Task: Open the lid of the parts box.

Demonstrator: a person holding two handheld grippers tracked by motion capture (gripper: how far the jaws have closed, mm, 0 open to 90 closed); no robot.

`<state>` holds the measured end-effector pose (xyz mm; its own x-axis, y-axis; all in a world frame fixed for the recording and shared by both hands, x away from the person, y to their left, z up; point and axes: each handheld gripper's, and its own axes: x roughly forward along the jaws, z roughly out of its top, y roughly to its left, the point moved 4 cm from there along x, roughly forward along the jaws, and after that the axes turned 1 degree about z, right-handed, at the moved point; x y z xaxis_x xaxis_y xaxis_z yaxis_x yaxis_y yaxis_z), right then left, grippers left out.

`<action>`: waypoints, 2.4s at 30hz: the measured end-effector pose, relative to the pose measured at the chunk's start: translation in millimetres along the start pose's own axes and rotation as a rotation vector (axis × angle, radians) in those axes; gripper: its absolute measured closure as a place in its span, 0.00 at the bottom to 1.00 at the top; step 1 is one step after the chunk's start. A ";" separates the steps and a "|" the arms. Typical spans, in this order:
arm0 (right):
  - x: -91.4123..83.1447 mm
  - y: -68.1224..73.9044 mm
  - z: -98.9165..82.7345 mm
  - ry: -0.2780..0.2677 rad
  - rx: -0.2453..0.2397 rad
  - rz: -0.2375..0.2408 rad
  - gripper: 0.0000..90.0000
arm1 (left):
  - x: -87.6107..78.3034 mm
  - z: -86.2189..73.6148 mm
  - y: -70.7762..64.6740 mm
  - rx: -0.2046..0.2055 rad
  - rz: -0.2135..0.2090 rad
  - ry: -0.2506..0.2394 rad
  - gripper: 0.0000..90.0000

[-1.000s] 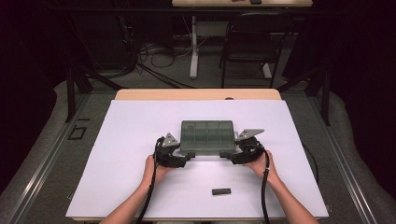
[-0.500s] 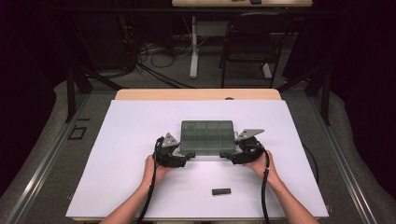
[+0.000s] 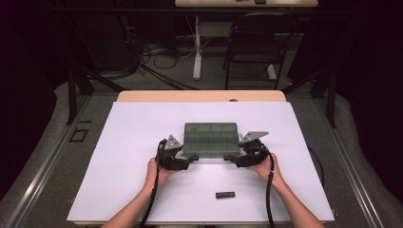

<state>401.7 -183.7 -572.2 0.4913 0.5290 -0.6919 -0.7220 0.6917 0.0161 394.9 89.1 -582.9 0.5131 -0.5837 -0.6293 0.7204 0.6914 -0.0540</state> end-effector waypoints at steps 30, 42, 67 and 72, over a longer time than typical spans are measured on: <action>-0.3 -0.7 -0.3 -0.005 0.010 0.010 0.32 | -1.1 0.5 -0.6 0.004 0.007 0.000 0.35; -0.3 -1.0 -0.6 -0.013 0.019 0.017 0.32 | -0.8 0.6 -0.8 0.011 0.012 0.001 0.35; -0.4 -1.8 -0.8 -0.020 0.028 0.025 0.33 | -1.4 0.7 -1.6 0.010 0.020 -0.001 0.36; -0.6 -1.8 -0.4 -0.014 0.023 0.026 0.31 | -1.7 0.7 -1.0 0.004 0.014 -0.005 0.37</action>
<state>402.5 -185.5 -572.2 0.4797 0.5535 -0.6808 -0.7230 0.6890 0.0508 393.7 89.1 -581.3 0.5256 -0.5756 -0.6264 0.7149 0.6980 -0.0416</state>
